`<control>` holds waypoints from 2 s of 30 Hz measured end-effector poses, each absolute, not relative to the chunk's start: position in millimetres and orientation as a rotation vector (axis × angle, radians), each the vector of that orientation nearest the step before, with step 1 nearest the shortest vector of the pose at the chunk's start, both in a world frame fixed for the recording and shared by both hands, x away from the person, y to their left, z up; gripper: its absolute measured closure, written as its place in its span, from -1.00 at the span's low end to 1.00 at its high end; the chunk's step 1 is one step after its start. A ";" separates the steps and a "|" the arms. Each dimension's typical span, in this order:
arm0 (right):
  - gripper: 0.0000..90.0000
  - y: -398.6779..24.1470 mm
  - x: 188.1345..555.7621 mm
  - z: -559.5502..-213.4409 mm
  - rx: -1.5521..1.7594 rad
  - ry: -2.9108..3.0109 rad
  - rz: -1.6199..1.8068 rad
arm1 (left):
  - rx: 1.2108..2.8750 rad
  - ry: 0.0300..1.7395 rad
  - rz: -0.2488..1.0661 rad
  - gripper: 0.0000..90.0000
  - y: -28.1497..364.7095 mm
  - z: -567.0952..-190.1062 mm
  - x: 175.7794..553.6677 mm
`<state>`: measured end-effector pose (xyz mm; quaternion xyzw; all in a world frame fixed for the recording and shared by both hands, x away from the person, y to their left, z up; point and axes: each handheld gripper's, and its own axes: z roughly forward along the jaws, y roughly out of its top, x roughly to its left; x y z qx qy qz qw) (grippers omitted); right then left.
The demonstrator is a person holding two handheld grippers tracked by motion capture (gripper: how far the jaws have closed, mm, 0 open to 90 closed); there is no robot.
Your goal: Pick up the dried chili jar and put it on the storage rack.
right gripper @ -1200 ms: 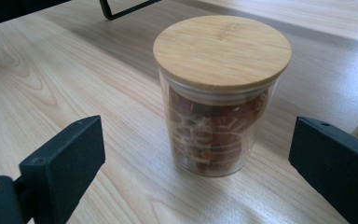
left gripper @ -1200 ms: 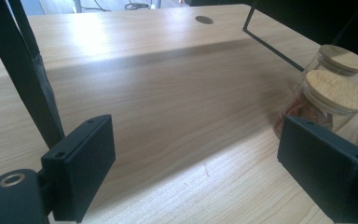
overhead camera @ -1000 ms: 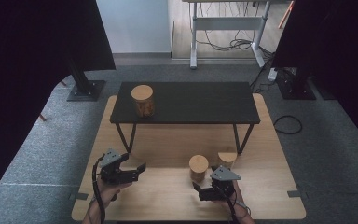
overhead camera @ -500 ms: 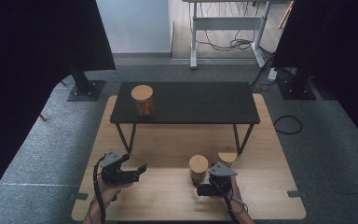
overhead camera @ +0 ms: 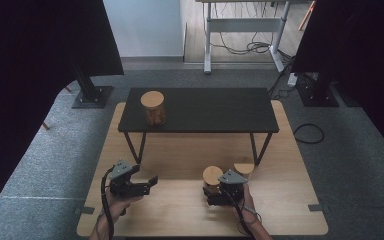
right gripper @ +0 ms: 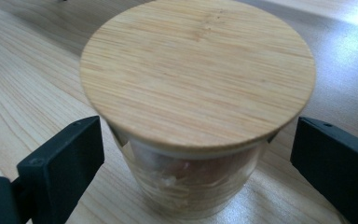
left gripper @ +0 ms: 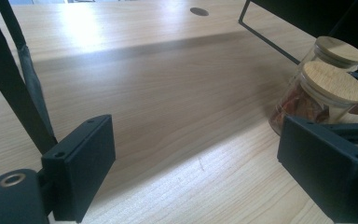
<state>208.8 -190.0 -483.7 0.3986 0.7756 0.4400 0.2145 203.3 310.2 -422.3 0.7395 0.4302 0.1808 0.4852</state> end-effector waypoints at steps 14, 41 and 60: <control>-0.84 -186.0 221.0 -482.5 1.121 2.170 1.203 | 1.804 1.046 0.438 -0.77 309.2 -423.0 203.9; -0.45 -186.4 229.4 -486.9 1.067 2.205 1.236 | 1.835 1.036 0.425 -0.77 302.3 -425.9 205.7; -0.45 -199.3 223.5 -472.6 1.014 2.195 1.299 | 1.804 1.047 0.418 -0.76 309.6 -430.7 207.5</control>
